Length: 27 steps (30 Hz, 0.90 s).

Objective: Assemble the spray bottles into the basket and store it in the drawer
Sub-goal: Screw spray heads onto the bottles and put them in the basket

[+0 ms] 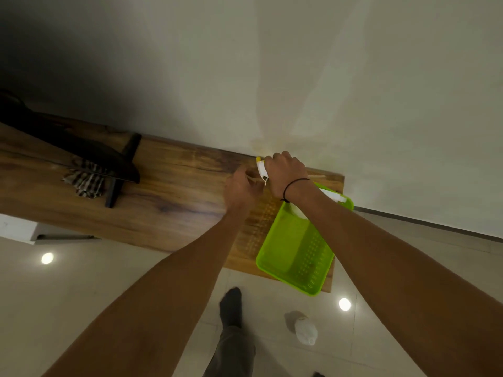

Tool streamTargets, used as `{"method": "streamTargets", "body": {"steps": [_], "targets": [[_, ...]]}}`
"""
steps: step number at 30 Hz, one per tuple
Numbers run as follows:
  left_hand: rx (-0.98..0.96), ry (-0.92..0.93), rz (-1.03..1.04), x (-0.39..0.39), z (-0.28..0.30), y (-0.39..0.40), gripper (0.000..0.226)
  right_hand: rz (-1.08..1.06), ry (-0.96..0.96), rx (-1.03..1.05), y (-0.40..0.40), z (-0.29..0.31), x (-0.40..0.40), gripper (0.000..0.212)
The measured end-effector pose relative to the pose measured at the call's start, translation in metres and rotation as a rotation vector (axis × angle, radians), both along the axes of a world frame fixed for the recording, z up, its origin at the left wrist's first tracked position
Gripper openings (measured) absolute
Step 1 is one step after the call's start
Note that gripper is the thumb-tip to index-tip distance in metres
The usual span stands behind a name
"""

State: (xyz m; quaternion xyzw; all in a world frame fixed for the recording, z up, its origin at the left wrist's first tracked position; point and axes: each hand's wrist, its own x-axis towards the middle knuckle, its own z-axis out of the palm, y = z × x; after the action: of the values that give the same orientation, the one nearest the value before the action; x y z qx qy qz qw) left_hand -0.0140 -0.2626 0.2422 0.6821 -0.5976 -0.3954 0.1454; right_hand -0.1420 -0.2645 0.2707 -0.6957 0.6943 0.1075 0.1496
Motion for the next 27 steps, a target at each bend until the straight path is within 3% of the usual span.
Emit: {"method": "streamTargets", "body": {"steps": [7,12,18,23,27], "targets": [[0.032,-0.054,-0.008,0.025,-0.024,-0.010,0.023,-0.117,0.088,0.177,-0.017,-0.048,0.027,0.068],[0.040,-0.036,0.011,0.039,-0.038,-0.014,0.018,-0.171,0.077,0.161,-0.023,-0.076,0.034,0.090],[0.043,-0.005,0.043,0.052,-0.040,-0.015,0.013,-0.090,0.064,0.012,-0.023,-0.082,0.038,0.083],[0.021,-0.013,0.085,0.068,-0.028,-0.012,0.015,-0.156,-0.366,-0.187,-0.028,-0.056,0.058,0.065],[0.020,-0.001,0.110,0.079,-0.008,-0.002,0.024,-0.401,-0.829,-0.265,-0.035,-0.024,0.074,0.076]]}}
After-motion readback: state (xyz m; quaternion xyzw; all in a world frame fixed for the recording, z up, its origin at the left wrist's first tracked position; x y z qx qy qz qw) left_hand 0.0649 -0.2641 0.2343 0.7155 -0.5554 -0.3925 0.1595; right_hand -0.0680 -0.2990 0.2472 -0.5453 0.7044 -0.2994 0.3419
